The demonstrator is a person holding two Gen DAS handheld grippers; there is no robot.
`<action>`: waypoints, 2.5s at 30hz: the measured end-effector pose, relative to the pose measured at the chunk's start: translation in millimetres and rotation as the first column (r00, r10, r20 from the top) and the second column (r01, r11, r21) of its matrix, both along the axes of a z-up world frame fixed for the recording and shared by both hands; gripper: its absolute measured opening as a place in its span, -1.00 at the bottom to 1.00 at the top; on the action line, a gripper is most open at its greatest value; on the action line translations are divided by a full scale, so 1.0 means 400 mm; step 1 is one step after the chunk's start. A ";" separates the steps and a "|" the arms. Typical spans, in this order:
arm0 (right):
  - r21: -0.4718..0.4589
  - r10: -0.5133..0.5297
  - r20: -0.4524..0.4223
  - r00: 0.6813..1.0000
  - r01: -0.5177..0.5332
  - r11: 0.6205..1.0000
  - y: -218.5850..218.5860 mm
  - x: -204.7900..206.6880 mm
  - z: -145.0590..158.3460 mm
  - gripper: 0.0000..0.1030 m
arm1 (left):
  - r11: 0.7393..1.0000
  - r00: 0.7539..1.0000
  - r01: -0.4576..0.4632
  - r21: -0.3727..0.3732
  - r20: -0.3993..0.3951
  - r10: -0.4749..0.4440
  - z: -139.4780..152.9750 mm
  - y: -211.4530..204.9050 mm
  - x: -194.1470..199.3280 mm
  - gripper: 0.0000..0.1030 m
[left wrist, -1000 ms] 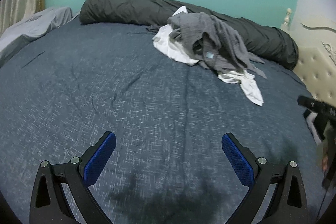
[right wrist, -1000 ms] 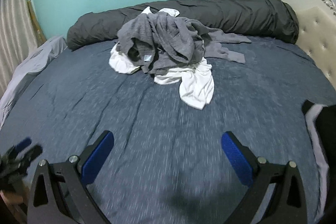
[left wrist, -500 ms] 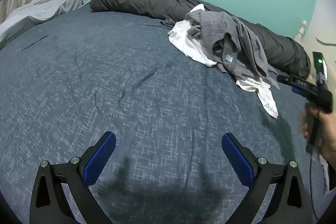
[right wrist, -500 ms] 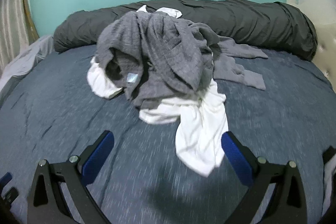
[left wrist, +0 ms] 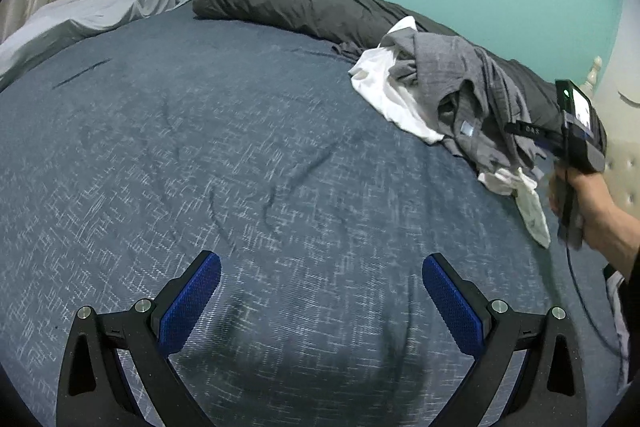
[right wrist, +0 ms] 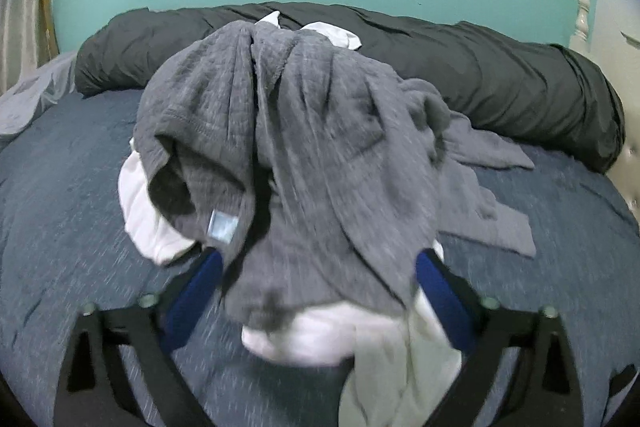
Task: Fold clothes
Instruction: 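Move the right tool to the grey sweatshirt and close on it, then lift the grey sweatshirt with the right tool and pull it off the pile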
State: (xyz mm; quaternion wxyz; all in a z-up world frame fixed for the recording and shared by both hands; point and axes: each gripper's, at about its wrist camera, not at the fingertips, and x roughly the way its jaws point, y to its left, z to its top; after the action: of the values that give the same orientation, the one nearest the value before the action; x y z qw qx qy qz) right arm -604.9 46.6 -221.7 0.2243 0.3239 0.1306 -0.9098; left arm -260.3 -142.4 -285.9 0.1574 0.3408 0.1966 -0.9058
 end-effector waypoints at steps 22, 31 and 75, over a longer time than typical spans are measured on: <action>-0.068 0.024 -0.089 0.996 -0.030 0.997 0.133 0.080 0.165 -0.96 | 1.000 0.999 0.013 0.005 -0.041 -0.012 0.028 -0.020 0.016 0.99; -0.140 0.190 -0.025 0.981 -0.192 0.971 0.226 0.367 0.219 -0.96 | 0.999 0.996 0.035 0.010 -0.085 -0.034 0.082 0.003 0.043 0.99; -0.055 0.114 0.265 0.957 -0.103 0.993 0.026 0.317 -0.083 -0.87 | 0.999 0.999 0.040 -0.011 -0.032 -0.040 0.020 -0.031 0.047 0.99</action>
State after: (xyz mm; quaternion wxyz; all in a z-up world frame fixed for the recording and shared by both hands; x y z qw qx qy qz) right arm -478.3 57.0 -255.1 0.2959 0.4317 0.0983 -0.8464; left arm -241.6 -154.7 -278.0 0.1380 0.3294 0.1877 -0.9150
